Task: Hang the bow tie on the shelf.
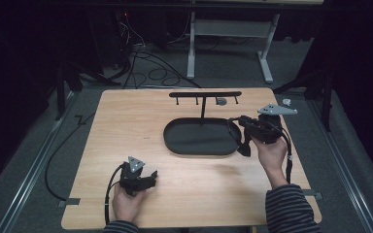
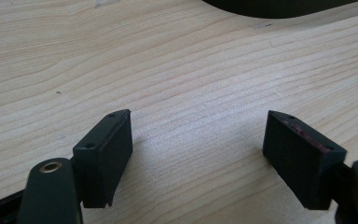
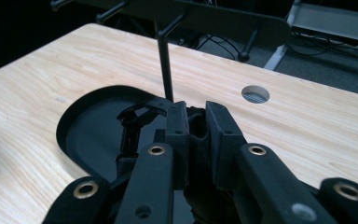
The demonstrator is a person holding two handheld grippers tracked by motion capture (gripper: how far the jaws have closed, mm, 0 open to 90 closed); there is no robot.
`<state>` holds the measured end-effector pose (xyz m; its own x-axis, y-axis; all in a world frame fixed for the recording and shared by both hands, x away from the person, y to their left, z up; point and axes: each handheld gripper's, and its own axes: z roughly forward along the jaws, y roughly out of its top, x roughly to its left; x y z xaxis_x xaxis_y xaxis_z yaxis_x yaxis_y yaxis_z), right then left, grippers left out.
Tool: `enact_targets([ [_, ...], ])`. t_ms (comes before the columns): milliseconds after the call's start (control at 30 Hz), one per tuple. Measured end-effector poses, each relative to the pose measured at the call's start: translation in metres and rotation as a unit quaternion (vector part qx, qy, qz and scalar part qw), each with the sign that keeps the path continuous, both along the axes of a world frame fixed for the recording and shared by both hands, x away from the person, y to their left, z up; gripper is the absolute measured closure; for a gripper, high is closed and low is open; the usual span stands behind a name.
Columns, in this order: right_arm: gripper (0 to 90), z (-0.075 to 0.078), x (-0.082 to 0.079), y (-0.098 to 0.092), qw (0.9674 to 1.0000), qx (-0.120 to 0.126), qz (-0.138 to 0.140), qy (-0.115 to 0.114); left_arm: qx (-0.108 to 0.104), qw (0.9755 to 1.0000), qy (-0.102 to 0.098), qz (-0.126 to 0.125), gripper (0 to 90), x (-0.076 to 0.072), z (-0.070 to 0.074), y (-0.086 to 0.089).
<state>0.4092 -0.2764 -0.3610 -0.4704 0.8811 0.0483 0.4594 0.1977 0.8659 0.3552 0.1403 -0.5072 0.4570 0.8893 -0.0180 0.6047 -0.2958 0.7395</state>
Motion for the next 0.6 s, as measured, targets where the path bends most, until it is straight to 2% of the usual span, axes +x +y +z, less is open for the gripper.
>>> enact_targets([
  [600, 81.7, 0.012, 0.025, -0.01, 0.9991, 0.032, -0.025, 0.011, -0.001, 1.0, 0.0, 0.0, 24.5, 0.0, 0.0, 0.0],
])
